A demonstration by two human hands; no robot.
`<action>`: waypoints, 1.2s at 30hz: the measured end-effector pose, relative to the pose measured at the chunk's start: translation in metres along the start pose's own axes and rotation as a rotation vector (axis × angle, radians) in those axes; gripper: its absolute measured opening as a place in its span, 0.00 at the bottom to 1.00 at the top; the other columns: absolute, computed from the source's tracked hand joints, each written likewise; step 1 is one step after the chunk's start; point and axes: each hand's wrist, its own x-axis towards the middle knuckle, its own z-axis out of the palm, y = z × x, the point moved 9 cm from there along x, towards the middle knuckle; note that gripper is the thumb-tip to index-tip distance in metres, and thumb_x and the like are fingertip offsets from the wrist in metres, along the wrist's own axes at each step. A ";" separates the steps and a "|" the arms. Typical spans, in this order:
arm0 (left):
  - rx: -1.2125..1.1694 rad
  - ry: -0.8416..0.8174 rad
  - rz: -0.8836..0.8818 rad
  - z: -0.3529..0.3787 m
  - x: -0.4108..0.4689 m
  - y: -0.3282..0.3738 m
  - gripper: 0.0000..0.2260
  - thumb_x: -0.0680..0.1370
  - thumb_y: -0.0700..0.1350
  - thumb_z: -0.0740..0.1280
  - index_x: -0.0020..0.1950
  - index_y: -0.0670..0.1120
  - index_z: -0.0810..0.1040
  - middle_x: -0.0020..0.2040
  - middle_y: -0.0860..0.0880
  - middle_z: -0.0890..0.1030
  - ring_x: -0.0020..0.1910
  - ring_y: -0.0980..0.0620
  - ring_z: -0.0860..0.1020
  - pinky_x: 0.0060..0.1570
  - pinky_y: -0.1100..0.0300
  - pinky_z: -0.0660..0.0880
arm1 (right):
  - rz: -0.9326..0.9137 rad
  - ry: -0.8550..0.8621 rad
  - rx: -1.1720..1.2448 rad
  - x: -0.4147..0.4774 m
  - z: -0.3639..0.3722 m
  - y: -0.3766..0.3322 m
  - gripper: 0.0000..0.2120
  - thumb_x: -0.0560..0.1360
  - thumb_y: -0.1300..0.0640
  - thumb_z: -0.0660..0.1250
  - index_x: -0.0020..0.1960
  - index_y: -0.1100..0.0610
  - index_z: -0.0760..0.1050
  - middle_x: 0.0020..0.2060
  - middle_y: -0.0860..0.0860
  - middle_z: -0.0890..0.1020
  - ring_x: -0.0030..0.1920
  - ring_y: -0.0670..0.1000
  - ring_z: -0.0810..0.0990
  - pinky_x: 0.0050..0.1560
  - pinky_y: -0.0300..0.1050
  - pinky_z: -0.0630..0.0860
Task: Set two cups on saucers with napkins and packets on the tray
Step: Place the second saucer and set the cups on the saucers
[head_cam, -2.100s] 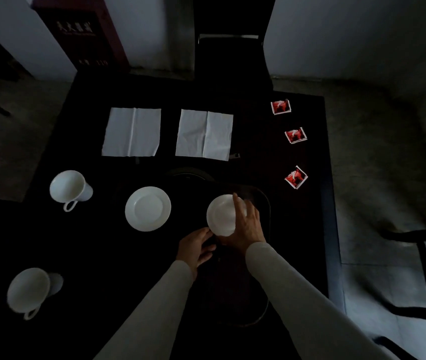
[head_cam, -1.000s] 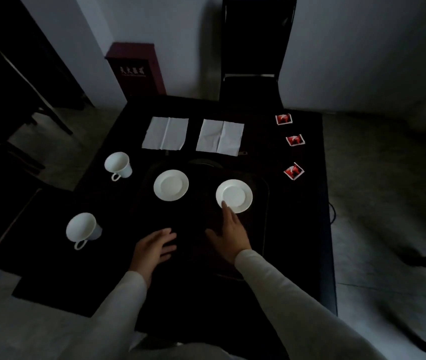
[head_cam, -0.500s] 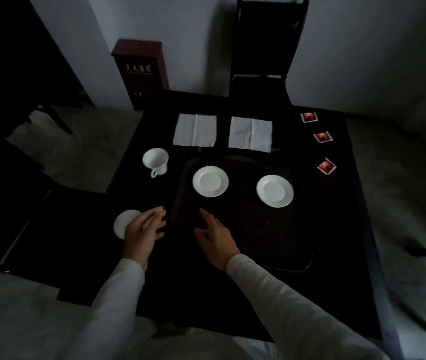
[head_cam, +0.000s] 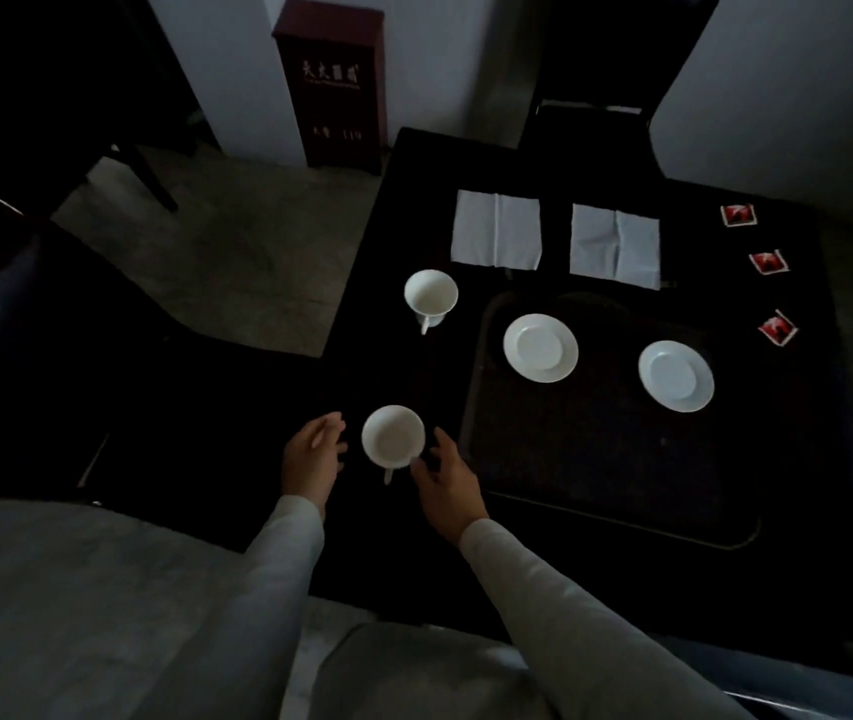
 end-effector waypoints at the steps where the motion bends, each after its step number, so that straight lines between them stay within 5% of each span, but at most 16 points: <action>1: 0.003 -0.026 -0.037 0.003 0.004 -0.007 0.05 0.81 0.46 0.66 0.52 0.55 0.81 0.55 0.49 0.83 0.49 0.50 0.82 0.42 0.57 0.77 | 0.027 0.003 0.016 0.003 0.006 0.000 0.29 0.82 0.51 0.63 0.80 0.53 0.58 0.72 0.58 0.73 0.70 0.58 0.75 0.71 0.52 0.70; 8: 0.076 -0.158 -0.174 0.018 0.016 -0.034 0.12 0.82 0.48 0.65 0.64 0.50 0.81 0.63 0.45 0.81 0.63 0.44 0.79 0.67 0.44 0.73 | 0.244 0.121 0.298 0.021 0.024 0.011 0.24 0.84 0.48 0.57 0.78 0.53 0.64 0.72 0.57 0.74 0.70 0.58 0.73 0.68 0.47 0.66; 14: 0.116 -0.209 -0.210 0.026 0.018 -0.042 0.06 0.79 0.55 0.67 0.47 0.62 0.84 0.53 0.48 0.84 0.53 0.47 0.82 0.53 0.51 0.79 | 0.331 0.095 0.503 0.020 0.039 0.020 0.20 0.79 0.40 0.61 0.66 0.45 0.78 0.59 0.53 0.83 0.60 0.57 0.81 0.67 0.60 0.75; 16: 0.126 -0.200 -0.218 0.026 0.022 -0.045 0.06 0.78 0.56 0.68 0.43 0.62 0.83 0.52 0.49 0.84 0.53 0.47 0.82 0.55 0.50 0.79 | 0.350 0.097 0.534 0.019 0.041 0.022 0.20 0.78 0.38 0.60 0.64 0.44 0.79 0.57 0.53 0.84 0.59 0.57 0.82 0.66 0.61 0.75; 20: 0.074 -0.187 -0.322 0.026 0.029 -0.058 0.12 0.75 0.59 0.68 0.49 0.54 0.83 0.53 0.42 0.84 0.53 0.41 0.82 0.59 0.40 0.78 | 0.378 0.111 0.577 0.021 0.041 0.022 0.22 0.75 0.33 0.59 0.58 0.44 0.82 0.53 0.51 0.86 0.56 0.55 0.83 0.63 0.58 0.77; 25: 0.031 -0.202 -0.329 0.032 0.025 -0.062 0.13 0.77 0.58 0.67 0.54 0.51 0.82 0.55 0.41 0.84 0.55 0.40 0.82 0.60 0.40 0.77 | 0.478 0.093 0.760 0.021 0.044 0.029 0.20 0.80 0.37 0.58 0.54 0.48 0.84 0.46 0.54 0.88 0.47 0.54 0.87 0.45 0.49 0.83; 28: 0.011 -0.223 -0.284 0.041 0.021 -0.052 0.13 0.79 0.56 0.67 0.56 0.50 0.83 0.56 0.41 0.84 0.56 0.41 0.82 0.61 0.40 0.77 | 0.511 0.095 0.906 0.024 0.042 0.031 0.20 0.82 0.42 0.60 0.58 0.57 0.81 0.53 0.63 0.86 0.55 0.63 0.85 0.53 0.58 0.83; 32: -0.064 -0.259 -0.261 0.062 0.010 -0.032 0.15 0.80 0.55 0.66 0.60 0.48 0.82 0.58 0.40 0.83 0.59 0.39 0.81 0.63 0.38 0.75 | 0.449 0.061 0.990 0.025 0.017 0.020 0.20 0.82 0.44 0.62 0.61 0.60 0.79 0.55 0.65 0.84 0.49 0.62 0.86 0.43 0.53 0.84; 36: -0.129 -0.346 -0.249 0.097 -0.005 -0.012 0.15 0.81 0.55 0.65 0.61 0.50 0.83 0.56 0.42 0.85 0.55 0.42 0.84 0.50 0.49 0.82 | 0.385 0.036 1.014 0.023 -0.021 0.011 0.22 0.82 0.43 0.60 0.61 0.60 0.79 0.48 0.61 0.85 0.42 0.57 0.84 0.41 0.49 0.81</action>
